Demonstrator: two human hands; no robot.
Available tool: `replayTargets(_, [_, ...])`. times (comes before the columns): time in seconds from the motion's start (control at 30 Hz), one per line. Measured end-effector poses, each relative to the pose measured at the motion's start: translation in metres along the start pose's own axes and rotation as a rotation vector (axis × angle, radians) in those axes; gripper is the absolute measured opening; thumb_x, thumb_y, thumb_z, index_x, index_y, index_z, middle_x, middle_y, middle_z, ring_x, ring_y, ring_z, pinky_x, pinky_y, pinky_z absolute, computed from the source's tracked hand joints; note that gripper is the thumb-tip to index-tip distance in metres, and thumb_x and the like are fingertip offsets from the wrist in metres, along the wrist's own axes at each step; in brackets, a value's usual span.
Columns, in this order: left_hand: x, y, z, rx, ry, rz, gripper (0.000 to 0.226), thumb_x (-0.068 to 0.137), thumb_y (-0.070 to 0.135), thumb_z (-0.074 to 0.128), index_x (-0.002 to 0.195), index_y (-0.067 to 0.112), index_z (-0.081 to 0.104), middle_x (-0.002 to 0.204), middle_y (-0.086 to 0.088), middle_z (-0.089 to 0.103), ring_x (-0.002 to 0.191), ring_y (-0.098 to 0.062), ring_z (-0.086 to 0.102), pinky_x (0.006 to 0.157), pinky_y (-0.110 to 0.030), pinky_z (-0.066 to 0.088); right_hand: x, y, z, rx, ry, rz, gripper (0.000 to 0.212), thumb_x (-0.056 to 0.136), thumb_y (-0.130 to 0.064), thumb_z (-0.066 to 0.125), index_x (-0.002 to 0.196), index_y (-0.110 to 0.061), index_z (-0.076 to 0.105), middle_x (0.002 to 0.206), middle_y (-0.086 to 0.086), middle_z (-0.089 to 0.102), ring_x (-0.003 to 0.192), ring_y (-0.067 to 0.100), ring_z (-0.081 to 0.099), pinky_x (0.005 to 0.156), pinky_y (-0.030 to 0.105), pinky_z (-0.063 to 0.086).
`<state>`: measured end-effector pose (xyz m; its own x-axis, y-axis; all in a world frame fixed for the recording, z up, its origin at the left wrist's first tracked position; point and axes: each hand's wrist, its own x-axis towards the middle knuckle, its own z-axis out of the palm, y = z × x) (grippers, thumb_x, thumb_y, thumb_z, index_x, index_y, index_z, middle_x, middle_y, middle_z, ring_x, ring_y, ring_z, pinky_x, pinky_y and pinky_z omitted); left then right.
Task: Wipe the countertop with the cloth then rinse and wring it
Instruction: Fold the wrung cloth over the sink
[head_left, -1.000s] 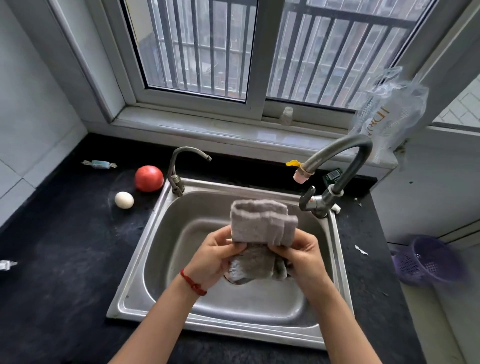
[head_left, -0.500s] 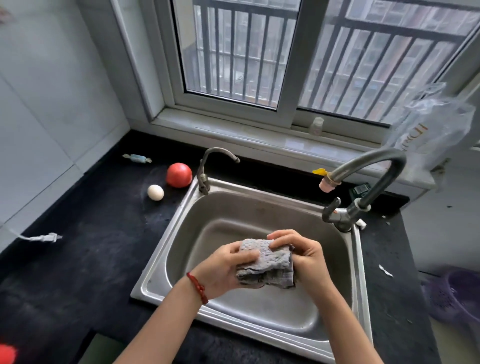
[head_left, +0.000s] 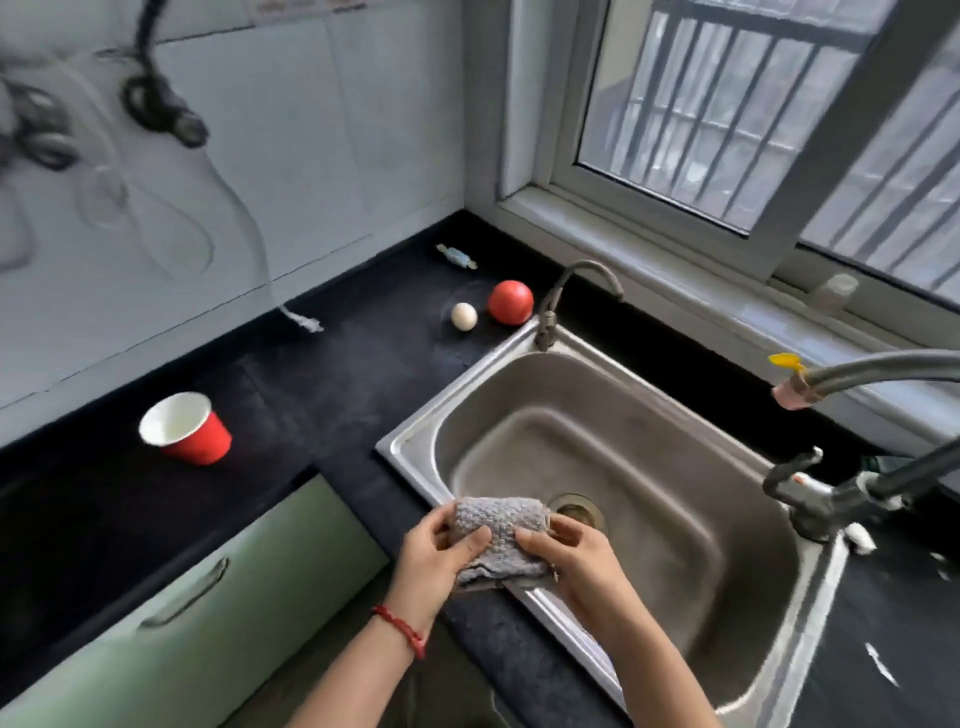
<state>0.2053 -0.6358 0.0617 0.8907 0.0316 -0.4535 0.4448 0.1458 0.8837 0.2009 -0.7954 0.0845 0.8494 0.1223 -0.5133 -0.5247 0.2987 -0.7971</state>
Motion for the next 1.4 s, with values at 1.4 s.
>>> replayTargets(1.4, [-0.120, -0.046, -0.648, 1.101, 0.891, -0.149, 0.050, 0.085, 0.038, 0.057, 0.129, 0.014, 0.053, 0.141, -0.010, 0.049, 0.131, -0.029, 0.045, 0.102, -0.046, 0.043, 0.122, 0.224, 0.637, -0.315, -0.216, 0.224, 0.018, 0.079, -0.009, 0.069, 0.093, 0.001, 0.065, 0.082, 0.013, 0.066, 0.072, 0.021, 0.064, 0.056, 0.028, 0.059])
